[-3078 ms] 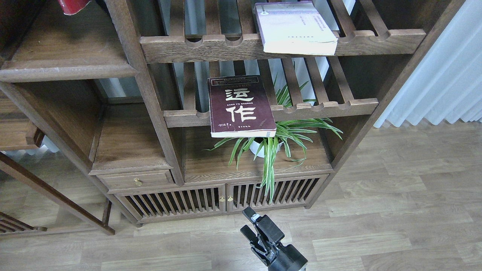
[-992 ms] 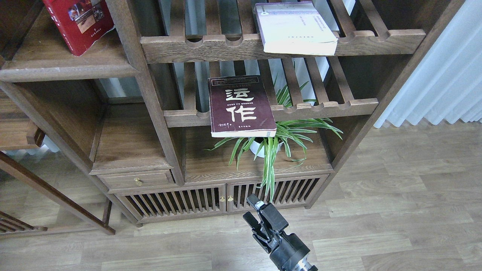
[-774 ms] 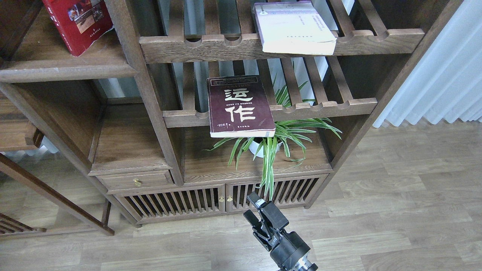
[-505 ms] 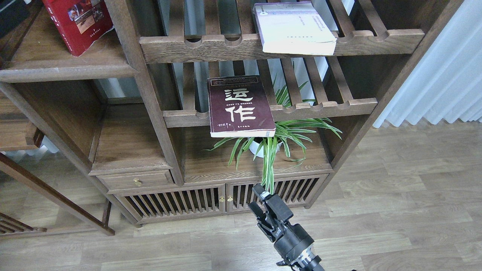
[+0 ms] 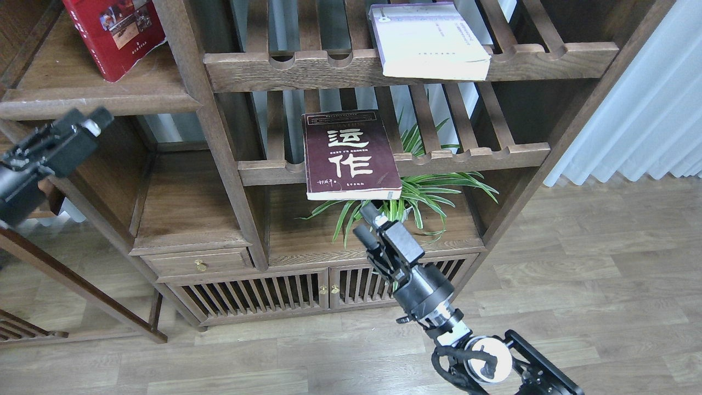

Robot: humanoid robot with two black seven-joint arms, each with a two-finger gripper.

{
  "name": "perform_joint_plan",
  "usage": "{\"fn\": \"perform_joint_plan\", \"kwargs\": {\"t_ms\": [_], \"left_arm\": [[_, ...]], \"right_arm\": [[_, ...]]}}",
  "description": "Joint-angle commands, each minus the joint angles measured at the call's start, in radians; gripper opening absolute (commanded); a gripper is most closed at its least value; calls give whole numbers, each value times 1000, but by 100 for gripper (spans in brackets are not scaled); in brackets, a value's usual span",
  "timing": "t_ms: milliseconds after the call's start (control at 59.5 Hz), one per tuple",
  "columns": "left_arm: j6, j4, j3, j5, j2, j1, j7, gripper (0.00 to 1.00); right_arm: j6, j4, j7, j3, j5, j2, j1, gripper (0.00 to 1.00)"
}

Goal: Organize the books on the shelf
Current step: 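Raise the right gripper to the white book on the upper shelf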

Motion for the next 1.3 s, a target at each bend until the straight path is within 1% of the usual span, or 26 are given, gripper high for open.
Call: {"fn": "perform_joint_plan", "kwargs": {"t_ms": [0,219,235,252,370,471,521,892,992,1110,1127,1177,1211,1278], "left_arm": [[0,2,-12,1,-24,68,0,84],[0,24,-63,-2,-65,109,-3,88],[0,27,-69,-5,-68,109,-3,89],[0,38,-89,-8,-76,109,-4,93],[0,56,-129,-28,-77,108,-4,96],[0,58,-140,-35,-77,108,-4,97],[0,59,-143,-37,-77,108,-4,97],[0,65,-146,-37,-77,108,-4,98],[0,87,-151,-38,-77,108,-4,98],[0,99,-163,-40,-76,106,-1,98],[0,99,-164,-40,-76,106,-1,99],[0,99,-163,-40,-76,105,0,99],[0,99,-163,-40,-76,105,0,99],[0,99,-163,-40,-76,103,0,99]], "right_arm": [[0,6,0,47,0,0,37,90],[0,-3,0,107,-4,0,151,90],[0,-6,0,121,-4,0,172,90],[0,-8,0,163,-4,0,223,91],[0,-9,0,223,-4,0,283,92],[0,-11,0,227,-4,0,298,93],[0,-11,0,227,-4,0,301,94],[0,-25,0,243,-3,0,306,94],[-53,-25,0,256,-3,0,327,94],[-91,-25,0,257,-3,0,355,94],[-122,-26,0,257,-1,0,366,94],[-151,-28,2,257,0,0,370,94],[-183,-31,10,257,0,0,373,94],[-216,-31,28,257,2,0,383,94]]}}
